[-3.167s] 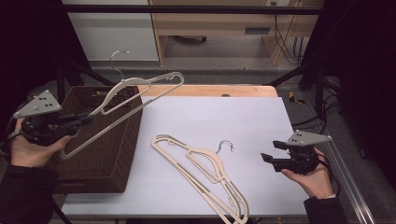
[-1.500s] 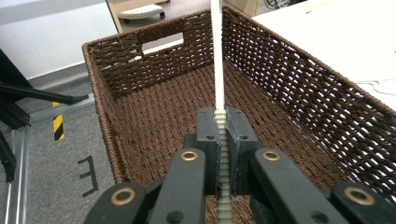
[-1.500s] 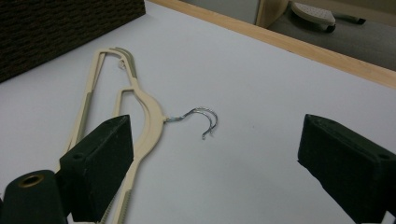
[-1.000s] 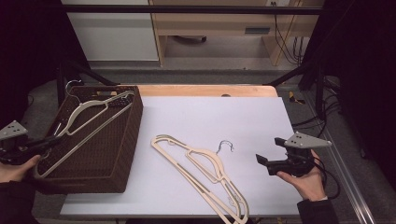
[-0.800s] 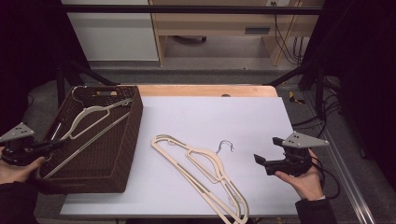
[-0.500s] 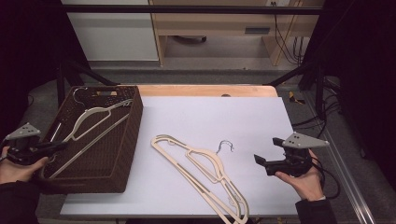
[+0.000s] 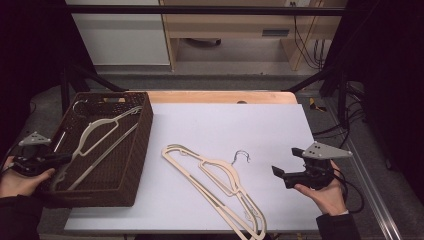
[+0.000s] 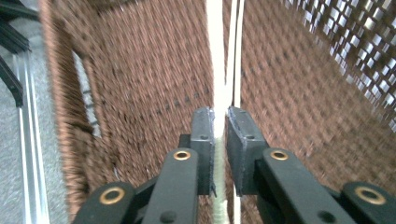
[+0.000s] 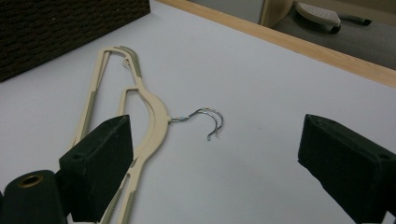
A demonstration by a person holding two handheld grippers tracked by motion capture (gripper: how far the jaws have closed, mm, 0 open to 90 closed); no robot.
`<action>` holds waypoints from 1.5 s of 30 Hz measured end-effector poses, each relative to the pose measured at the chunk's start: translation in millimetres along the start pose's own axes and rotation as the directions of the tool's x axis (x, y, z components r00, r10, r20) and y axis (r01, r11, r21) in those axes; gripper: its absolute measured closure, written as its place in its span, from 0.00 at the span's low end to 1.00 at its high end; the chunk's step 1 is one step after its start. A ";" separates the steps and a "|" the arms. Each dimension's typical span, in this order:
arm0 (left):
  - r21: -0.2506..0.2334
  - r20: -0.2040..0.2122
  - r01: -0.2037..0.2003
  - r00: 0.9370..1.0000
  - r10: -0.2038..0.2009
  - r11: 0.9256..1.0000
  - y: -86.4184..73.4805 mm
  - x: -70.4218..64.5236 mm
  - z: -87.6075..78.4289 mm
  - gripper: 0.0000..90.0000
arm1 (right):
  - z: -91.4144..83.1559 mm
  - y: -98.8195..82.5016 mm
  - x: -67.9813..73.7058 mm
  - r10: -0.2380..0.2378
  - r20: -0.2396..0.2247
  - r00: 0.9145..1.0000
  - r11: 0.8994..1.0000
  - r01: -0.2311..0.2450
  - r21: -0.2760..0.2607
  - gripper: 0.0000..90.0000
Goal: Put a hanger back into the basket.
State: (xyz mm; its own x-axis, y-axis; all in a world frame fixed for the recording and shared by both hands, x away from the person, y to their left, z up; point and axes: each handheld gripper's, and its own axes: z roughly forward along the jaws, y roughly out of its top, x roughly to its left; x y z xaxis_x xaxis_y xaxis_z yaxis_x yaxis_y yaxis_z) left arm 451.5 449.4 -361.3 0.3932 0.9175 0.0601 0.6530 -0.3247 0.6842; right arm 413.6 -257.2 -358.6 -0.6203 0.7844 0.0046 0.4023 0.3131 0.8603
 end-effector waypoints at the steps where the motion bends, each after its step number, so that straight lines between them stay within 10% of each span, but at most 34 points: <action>1: -0.014 -0.006 0.003 1.000 -0.003 1.000 1.5 0.2 -3.8 0.86 | 0.0 0.1 -0.2 -0.003 0.001 1.000 1.000 0.003 -0.002 0.12; 9: -0.183 0.006 0.019 1.000 -0.018 0.983 14.1 -14.0 -37.1 0.70 | -0.1 1.5 1.0 -0.001 0.003 1.000 1.000 0.001 -0.015 0.12; 16: -0.325 0.058 0.006 0.998 0.013 0.946 26.9 -50.9 -54.6 0.54 | 0.1 4.3 2.4 0.001 0.003 1.000 1.000 -0.001 -0.030 0.11; 29: -0.408 0.137 -0.041 0.985 0.105 0.912 41.0 -121.2 -47.3 0.33 | 0.1 6.9 5.8 -0.005 -0.002 1.000 0.999 0.005 -0.039 0.11; 36: -0.454 0.163 -0.002 0.983 0.085 0.891 36.9 -144.5 -36.4 0.24 | 5.2 7.2 8.7 -0.001 -0.008 1.000 0.998 0.001 -0.057 0.10; 45: -0.429 0.204 -0.023 0.971 0.122 0.903 32.6 -176.2 -12.6 0.18 | 7.8 5.4 13.8 0.004 -0.018 1.000 0.998 -0.005 -0.062 0.10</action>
State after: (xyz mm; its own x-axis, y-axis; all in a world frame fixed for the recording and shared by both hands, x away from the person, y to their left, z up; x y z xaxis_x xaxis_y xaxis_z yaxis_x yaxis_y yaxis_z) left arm 395.4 280.0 -340.5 0.5934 0.8049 -0.0067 0.3033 -0.2159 0.9281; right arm 412.5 -240.4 -357.9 -0.6306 0.7759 0.0166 0.3629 0.2759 0.8901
